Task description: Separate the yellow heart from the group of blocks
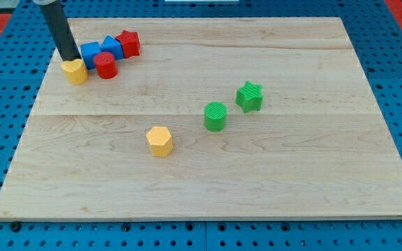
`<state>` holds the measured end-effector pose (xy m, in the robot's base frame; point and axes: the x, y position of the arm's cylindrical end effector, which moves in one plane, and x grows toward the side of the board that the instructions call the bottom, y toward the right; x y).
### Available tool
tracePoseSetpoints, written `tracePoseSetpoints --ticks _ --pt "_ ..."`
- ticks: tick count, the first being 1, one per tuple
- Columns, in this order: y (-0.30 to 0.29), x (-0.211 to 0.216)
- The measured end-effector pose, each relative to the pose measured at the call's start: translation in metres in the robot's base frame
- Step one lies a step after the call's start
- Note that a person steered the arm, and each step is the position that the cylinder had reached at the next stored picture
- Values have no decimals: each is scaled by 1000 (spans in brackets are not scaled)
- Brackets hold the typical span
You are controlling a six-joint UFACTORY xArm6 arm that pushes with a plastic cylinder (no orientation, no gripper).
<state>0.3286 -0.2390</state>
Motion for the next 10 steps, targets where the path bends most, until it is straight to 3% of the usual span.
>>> tracePoseSetpoints --ticks 3,5,8,9,10 --pt "-25 46" --pt "29 56" --pt "32 36" --pt "59 37" --pt "77 76"
